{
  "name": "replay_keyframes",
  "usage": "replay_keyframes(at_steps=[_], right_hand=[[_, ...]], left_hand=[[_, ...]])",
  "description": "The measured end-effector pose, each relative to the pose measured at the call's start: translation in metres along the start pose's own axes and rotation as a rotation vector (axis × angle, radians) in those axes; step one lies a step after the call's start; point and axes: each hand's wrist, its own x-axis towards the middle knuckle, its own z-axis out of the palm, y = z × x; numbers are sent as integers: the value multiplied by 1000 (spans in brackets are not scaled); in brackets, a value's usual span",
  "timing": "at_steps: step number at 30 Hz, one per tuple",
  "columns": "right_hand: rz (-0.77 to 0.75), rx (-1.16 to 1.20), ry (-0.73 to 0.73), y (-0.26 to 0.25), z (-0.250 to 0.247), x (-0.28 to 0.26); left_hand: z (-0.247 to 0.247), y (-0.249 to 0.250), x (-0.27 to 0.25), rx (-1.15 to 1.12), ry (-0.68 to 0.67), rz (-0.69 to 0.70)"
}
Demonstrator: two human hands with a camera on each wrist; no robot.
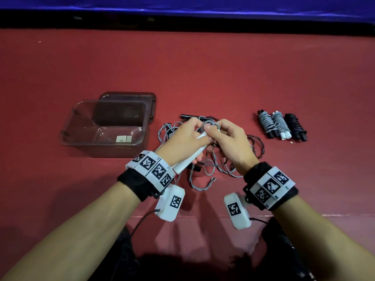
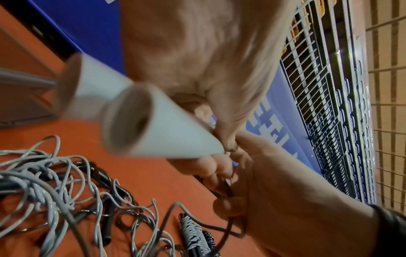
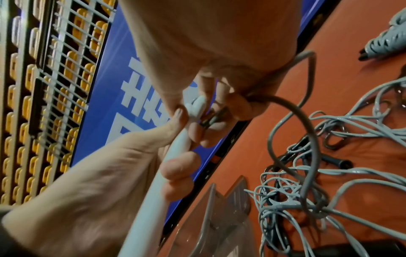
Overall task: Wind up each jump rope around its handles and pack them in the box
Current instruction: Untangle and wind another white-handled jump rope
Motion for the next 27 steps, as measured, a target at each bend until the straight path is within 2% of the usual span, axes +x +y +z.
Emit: replay_keyframes(at_steps=[4, 8, 11, 14, 18, 23, 27], right_hand=[[45, -190, 3, 1, 3, 2], [75, -236, 18, 0, -1, 5], [58, -329, 32, 0, -6, 7], [85, -344, 31, 5, -8, 10], [80, -321, 4, 6, -9, 10], [59, -238, -50, 12, -17, 13], [19, -500, -253, 36, -30, 11]], left_hand=[[3, -6, 3, 3, -15, -18], [2, -11, 4, -68, -66, 1], [1, -14, 6, -150, -101, -36], [4, -16, 7, -209, -123, -78], [1, -20, 8, -167, -140, -65], [-2, -21, 8, -148, -19, -3], [-12, -26, 10, -196, 111, -27]])
